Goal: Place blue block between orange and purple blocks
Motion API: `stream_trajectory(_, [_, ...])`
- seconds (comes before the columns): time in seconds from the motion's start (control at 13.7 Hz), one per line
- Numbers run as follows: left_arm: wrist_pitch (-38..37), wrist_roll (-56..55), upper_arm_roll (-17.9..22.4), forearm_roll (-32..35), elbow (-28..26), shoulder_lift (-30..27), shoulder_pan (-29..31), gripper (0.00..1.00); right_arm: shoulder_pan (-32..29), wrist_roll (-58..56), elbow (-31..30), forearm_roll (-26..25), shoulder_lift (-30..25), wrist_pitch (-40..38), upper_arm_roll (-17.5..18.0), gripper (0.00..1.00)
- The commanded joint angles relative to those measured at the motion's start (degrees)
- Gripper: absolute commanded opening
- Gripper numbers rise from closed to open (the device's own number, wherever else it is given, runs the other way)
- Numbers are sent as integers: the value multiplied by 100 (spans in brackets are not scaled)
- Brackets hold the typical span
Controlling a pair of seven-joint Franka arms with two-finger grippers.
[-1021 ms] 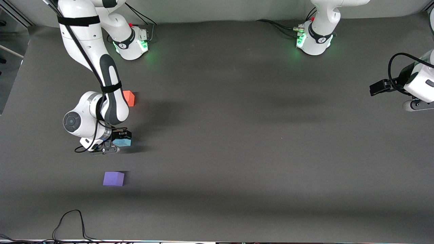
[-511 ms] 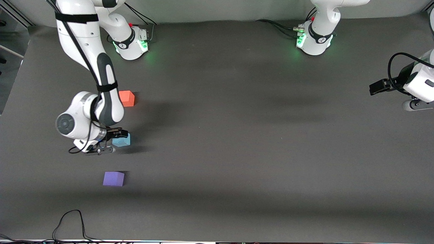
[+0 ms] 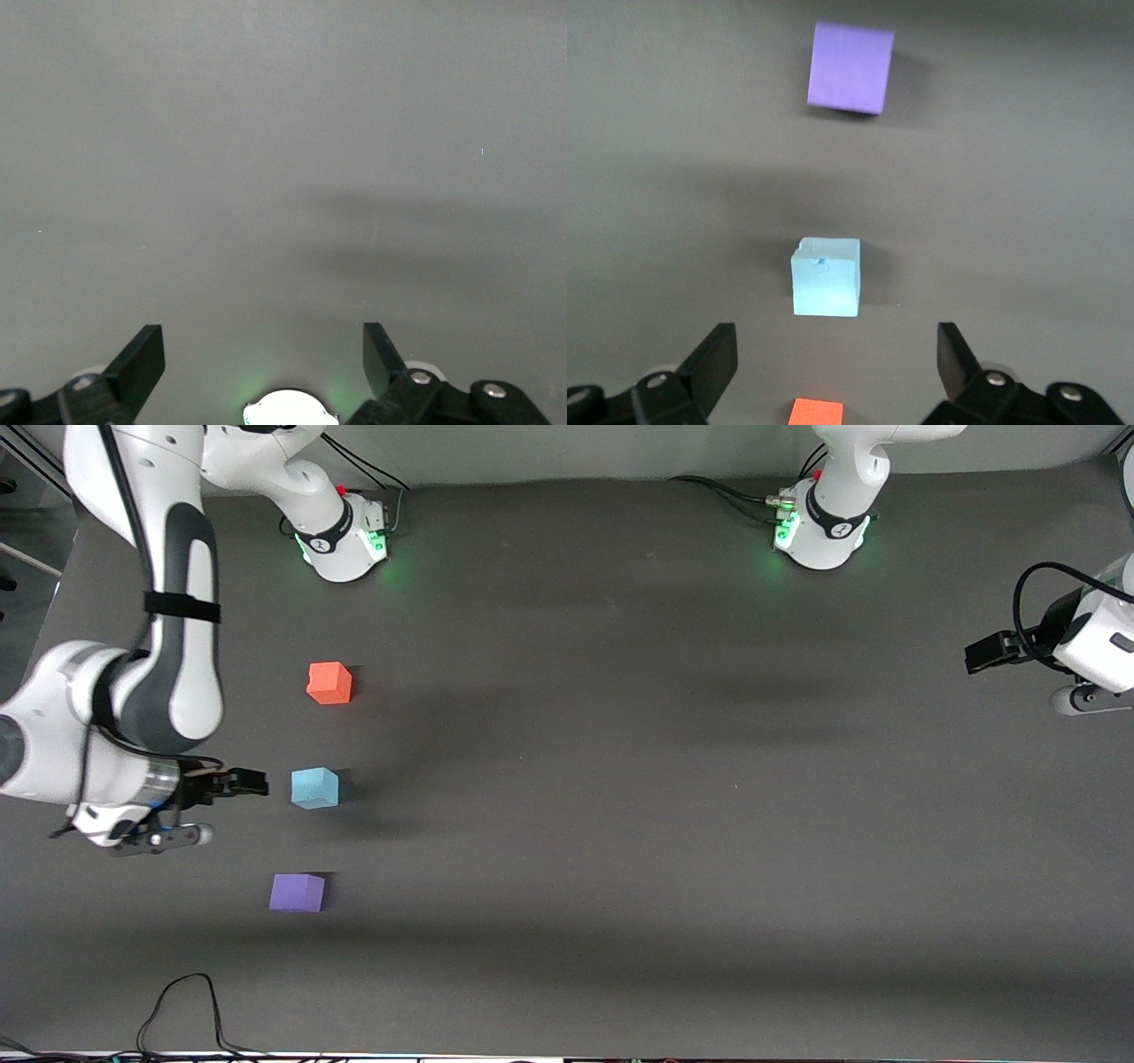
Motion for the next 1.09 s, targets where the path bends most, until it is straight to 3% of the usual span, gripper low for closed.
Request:
stream_trajectory(0.0, [-159, 82, 57, -39, 153, 60, -60, 100, 20, -57, -32, -114, -704, -392, -294, 100])
stream_trajectory(0.15, [-160, 82, 57, -39, 153, 60, -69, 100, 20, -48, 212, -158, -785, -771, -584, 100])
stream_trajectory(0.29, [-160, 82, 48, -39, 153, 60, -87, 100, 20, 326, 459, -499, -794, -974, -620, 100])
stream_trajectory(0.73, [-45, 73, 21, -152, 144, -19, -122, 100, -6, 1584, 1127, -527, -855, -1790, -629, 100])
stream_trajectory(0.88, [-45, 82, 21, -206, 161, -10, -96, 100, -172, 2312, 1242, -614, -1135, -1854, -158, 100])
stream_trajectory(1.02, [-80, 90, 30, -206, 328, 60, -60, 100, -1004, 2727, 1216, -1061, -1495, -1863, 1043, 100])
